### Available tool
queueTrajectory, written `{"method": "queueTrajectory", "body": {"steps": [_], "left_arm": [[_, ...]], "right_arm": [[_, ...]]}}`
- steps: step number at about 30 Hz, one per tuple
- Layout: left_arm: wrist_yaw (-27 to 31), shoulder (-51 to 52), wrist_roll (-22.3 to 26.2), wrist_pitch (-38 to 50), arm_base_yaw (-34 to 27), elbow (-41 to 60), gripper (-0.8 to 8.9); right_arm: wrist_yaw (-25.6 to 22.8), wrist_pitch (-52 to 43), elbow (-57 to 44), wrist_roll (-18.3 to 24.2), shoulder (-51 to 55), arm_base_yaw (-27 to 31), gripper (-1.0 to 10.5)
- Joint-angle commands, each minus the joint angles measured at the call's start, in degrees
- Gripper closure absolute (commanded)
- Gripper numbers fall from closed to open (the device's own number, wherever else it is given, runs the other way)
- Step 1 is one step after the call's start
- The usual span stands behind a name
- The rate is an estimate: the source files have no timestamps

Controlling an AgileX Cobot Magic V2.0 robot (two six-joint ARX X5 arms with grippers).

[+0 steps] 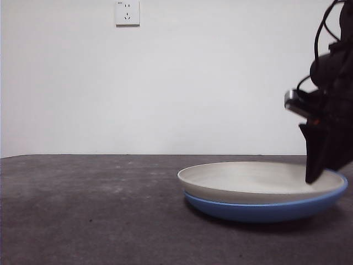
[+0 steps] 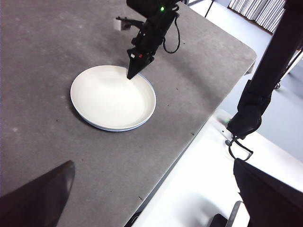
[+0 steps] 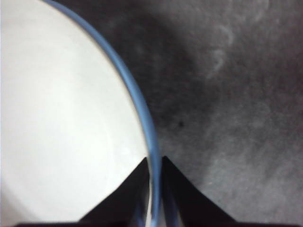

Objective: Pick up the white plate, put it on the blue plate, put it on desk

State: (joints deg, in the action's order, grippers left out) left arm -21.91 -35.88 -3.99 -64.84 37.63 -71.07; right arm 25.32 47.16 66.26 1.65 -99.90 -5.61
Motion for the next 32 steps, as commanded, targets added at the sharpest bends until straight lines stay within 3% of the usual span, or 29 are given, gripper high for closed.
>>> {"method": "queueTrajectory", "body": {"steps": [1,9,21,32], "left_arm": [[0.04,-0.37,-0.15,0.5,0.26,-0.48,2.19],[0.04,-0.37,-0.13,0.48,0.26,-0.48,2.19],[0.04,-0.37,0.07,0.5,0.26,-0.48,2.19],[0.04,-0.37,0.04,-0.33,0.26,-0.48,2.19]], "right_arm": [[0.59,-0.07,2.27,-2.1,1.51,-0.76,9.4],[1.73,0.07,3.13,-8.37,3.89,-5.22,9.4],[1.66,-8.63,3.13,-18.47,2.36,-17.79,9.4],[3.13,-14.64,3.19,-22.27,-2.62,-18.78,9.4]]}}
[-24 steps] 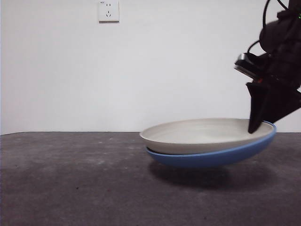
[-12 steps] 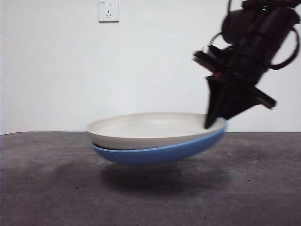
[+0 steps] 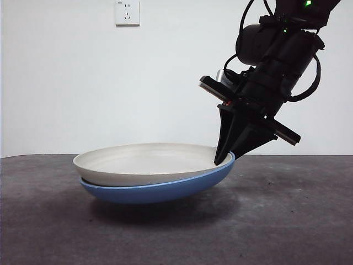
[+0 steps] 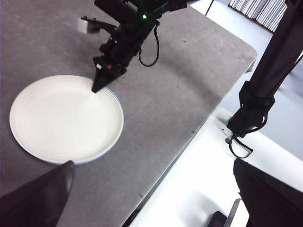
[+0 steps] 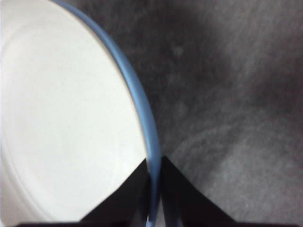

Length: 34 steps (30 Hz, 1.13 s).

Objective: Pick up the white plate, put it on the blue plate, put it on desk

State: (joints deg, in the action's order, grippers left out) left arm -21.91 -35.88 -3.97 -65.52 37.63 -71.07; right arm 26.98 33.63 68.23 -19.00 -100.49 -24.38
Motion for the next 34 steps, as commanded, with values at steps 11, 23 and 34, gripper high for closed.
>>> {"method": "queueTrajectory", "body": {"steps": [11,23,34], "left_arm": [[0.04,-0.37,0.04,0.35,0.26,-0.48,2.19],[0.04,-0.37,0.15,0.39,0.26,-0.48,2.19],[0.02,-0.37,0.26,0.37,0.26,-0.48,2.19]], "right_arm": [[1.51,-1.62,1.22,-1.6,-6.36,0.94,9.4],[-1.95,-0.28,1.31,-0.85,-5.7,1.36,5.9],[-7.1,8.79,1.66,4.02,9.6,2.56,4.0]]}}
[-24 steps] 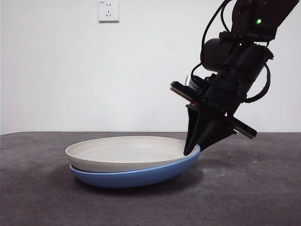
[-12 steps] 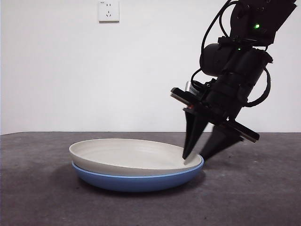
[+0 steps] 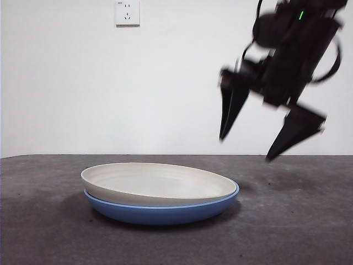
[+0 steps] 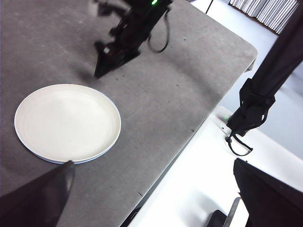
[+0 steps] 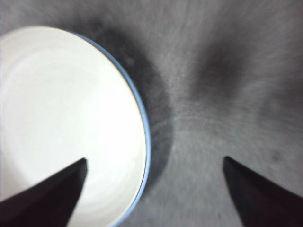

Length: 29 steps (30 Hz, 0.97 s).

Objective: Pick up the white plate, put it on the blue plate, put it on desk

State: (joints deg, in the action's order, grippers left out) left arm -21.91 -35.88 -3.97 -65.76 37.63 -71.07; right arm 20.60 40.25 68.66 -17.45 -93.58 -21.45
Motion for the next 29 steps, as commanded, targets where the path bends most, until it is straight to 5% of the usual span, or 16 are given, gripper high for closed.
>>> {"method": "queueTrajectory", "body": {"steps": [1,9,29], "left_arm": [[0.04,-0.37,0.24,0.61,0.26,-0.48,2.19],[0.04,-0.37,0.2,0.72,0.26,-0.48,2.19],[0.04,-0.37,0.22,1.11,0.26,-0.48,2.19]], "right_arm": [[-1.44,3.65,1.22,2.93,4.68,-0.39,3.9],[-8.63,16.68,1.22,4.85,25.75,-1.31,3.2],[-8.63,39.36,1.22,8.72,65.75,-1.29,3.2]]}}
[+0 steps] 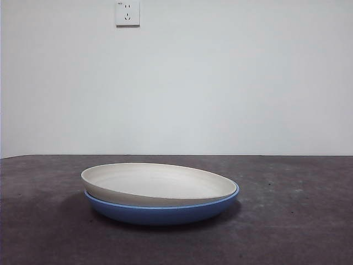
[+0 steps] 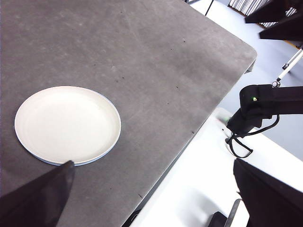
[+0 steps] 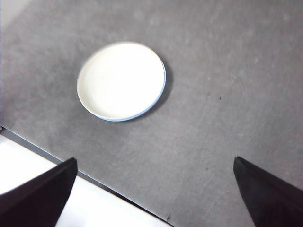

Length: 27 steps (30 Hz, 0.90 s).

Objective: Pick up the white plate, put it on the blue plate, put it on desk

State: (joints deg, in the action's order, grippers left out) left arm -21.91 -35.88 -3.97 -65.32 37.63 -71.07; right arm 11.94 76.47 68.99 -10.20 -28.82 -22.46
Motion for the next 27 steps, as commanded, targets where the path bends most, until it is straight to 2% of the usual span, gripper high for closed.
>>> {"method": "queueTrajectory", "body": {"steps": [1,5,10,14,15,16,19,20,27], "left_arm": [[0.04,-0.37,0.22,0.66,0.26,-0.48,2.19],[0.04,-0.37,0.22,0.55,0.26,-0.48,2.19],[0.04,-0.37,0.26,0.52,0.26,-0.48,2.2],[0.04,-0.37,0.33,0.13,0.26,-0.48,2.38],[0.04,-0.37,0.48,-0.11,0.26,-0.48,2.91],[0.04,-0.37,0.61,-0.44,0.26,-0.48,3.7],[0.04,-0.37,1.42,-2.27,0.26,-0.48,8.23],[0.04,-0.42,1.7,-2.64,0.26,-0.48,7.84],[0.02,-0.31,1.53,-2.75,0.26,-0.48,7.88]], "right_arm": [[0.04,3.54,0.87,1.49,1.6,-0.28,3.2],[0.35,4.24,0.87,1.4,2.95,-0.28,3.2],[3.19,4.22,0.87,1.4,3.13,-0.28,3.2],[3.13,4.13,0.87,1.4,3.13,-0.26,3.3],[3.02,4.13,0.87,1.25,3.13,-0.28,3.7],[3.04,4.15,0.87,1.2,3.13,-0.28,4.6],[2.99,4.11,0.87,1.27,3.13,-0.28,9.7],[2.93,3.82,0.87,1.29,3.13,-0.28,9.1],[2.99,2.64,0.87,1.25,3.13,-0.28,9.1]]}}
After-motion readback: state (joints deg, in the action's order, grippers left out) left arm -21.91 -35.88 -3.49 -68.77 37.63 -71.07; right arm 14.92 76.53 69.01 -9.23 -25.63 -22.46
